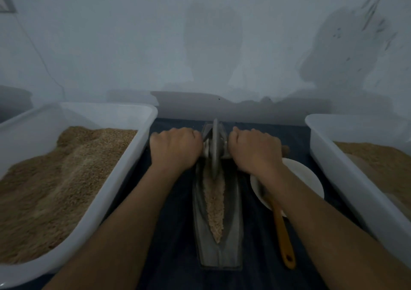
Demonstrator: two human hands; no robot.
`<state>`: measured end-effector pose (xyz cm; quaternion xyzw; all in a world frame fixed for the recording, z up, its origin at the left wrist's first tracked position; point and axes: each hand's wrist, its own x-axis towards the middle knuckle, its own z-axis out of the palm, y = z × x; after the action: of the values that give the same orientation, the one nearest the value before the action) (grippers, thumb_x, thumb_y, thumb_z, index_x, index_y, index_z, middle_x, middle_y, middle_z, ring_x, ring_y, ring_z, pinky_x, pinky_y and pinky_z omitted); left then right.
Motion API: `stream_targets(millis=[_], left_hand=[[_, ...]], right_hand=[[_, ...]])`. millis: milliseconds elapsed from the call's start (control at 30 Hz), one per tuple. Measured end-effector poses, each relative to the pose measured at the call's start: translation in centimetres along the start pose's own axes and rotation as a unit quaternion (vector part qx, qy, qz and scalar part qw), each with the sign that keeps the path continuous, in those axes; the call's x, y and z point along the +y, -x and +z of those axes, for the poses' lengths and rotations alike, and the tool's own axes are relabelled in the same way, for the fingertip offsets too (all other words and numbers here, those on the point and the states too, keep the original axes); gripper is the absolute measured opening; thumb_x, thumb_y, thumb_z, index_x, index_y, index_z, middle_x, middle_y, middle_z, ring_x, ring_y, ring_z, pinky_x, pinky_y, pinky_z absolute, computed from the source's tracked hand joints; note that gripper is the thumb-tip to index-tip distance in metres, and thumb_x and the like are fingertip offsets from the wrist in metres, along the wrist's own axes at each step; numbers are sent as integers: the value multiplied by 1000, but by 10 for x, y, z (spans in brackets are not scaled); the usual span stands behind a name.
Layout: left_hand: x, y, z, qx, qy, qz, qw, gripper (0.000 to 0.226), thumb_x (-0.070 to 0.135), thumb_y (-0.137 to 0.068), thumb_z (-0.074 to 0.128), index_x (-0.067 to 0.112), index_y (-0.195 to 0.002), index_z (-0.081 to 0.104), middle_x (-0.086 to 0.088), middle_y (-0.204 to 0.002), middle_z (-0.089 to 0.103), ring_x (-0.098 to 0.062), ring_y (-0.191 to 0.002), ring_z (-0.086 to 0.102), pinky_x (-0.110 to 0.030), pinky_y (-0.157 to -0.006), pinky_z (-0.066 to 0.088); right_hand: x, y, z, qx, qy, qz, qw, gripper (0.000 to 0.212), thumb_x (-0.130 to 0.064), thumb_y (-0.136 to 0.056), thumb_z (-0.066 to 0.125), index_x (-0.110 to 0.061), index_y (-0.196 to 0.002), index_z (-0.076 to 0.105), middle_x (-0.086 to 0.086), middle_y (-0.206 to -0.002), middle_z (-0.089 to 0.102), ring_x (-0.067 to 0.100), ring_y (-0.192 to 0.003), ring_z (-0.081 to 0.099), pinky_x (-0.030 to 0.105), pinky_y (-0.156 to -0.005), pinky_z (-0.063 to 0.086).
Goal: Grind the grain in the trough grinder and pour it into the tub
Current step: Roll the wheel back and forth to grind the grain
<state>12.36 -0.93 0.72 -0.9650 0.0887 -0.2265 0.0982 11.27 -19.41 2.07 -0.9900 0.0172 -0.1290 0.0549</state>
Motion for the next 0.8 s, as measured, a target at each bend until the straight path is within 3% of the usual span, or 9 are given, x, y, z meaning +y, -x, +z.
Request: stream_targets(millis=[33, 133, 233, 333, 467, 600, 667, 733, 800], left_hand=[[0, -10, 2, -2, 4, -9, 1000, 21, 18, -100, 39, 20, -92, 58, 0, -93, 63, -20, -74, 51, -32, -65, 30], [0, -20, 5, -11, 22, -19, 1000, 21, 21, -101, 40, 20, -93, 60, -1, -96, 64, -23, -79, 58, -32, -66, 33], [-2, 7, 1, -6, 29, 9, 1000, 18, 28, -103, 39, 22, -102, 57, 0, -99, 64, -26, -85, 64, -32, -65, 35], [-9, 51, -6, 7, 61, 35, 998, 28, 34, -106, 26, 25, -109, 53, 3, -97, 66, -24, -79, 63, -33, -65, 45], [-11, 81, -20, 26, 144, 10, 989, 49, 39, -104, 15, 31, -117, 61, 10, -112, 72, -19, -86, 65, -37, -69, 46], [-11, 72, -11, 8, 39, 41, 998, 37, 36, -106, 17, 31, -113, 53, 9, -99, 66, -20, -78, 61, -32, -63, 39], [-4, 53, -9, 15, 2, 39, 999, 27, 31, -104, 23, 26, -96, 49, 6, -85, 60, -22, -69, 55, -30, -61, 32], [3, 27, -6, 26, 0, 12, 1000, 22, 23, -101, 32, 23, -84, 46, 4, -75, 47, -19, -65, 45, -32, -63, 28], [4, 0, -3, 19, 11, -11, 1000, 22, 17, -99, 40, 21, -79, 47, 3, -74, 41, -19, -66, 42, -33, -66, 29]], right_hand=[[2, -12, 2, -9, -11, 6, 1000, 51, -41, -103, 19, -23, -120, 63, 11, -111, 69, 32, -98, 61, 40, -74, 33], [4, -24, 5, -12, -24, 6, 1000, 53, -44, -102, 19, -24, -134, 57, 12, -121, 67, 33, -99, 60, 41, -75, 33], [-2, 2, 3, -1, -6, 1, 1000, 60, -43, -104, 15, -21, -151, 45, 15, -144, 57, 34, -134, 50, 46, -94, 40], [-8, 51, -5, 30, 5, -35, 999, 66, -43, -105, 9, -12, -155, 39, 10, -154, 49, 27, -150, 33, 45, -119, 32], [-10, 95, -17, 63, 32, -44, 997, 72, -45, -103, 7, -7, -151, 45, 13, -151, 53, 29, -146, 41, 46, -117, 36], [-12, 85, -17, 51, 30, -38, 997, 71, -43, -103, 9, -9, -141, 57, 12, -141, 61, 30, -138, 50, 45, -111, 43], [-8, 61, -11, 37, 17, -20, 999, 62, -40, -104, 13, -16, -118, 70, 8, -123, 71, 30, -124, 60, 43, -92, 47], [-4, 29, -2, 15, 7, 3, 1000, 47, -35, -103, 18, -22, -82, 58, 6, -100, 70, 30, -93, 62, 40, -71, 40], [-2, 0, 2, -17, 1, 29, 999, 38, -33, -102, 23, -21, -75, 47, 7, -96, 66, 27, -76, 50, 38, -69, 33]])
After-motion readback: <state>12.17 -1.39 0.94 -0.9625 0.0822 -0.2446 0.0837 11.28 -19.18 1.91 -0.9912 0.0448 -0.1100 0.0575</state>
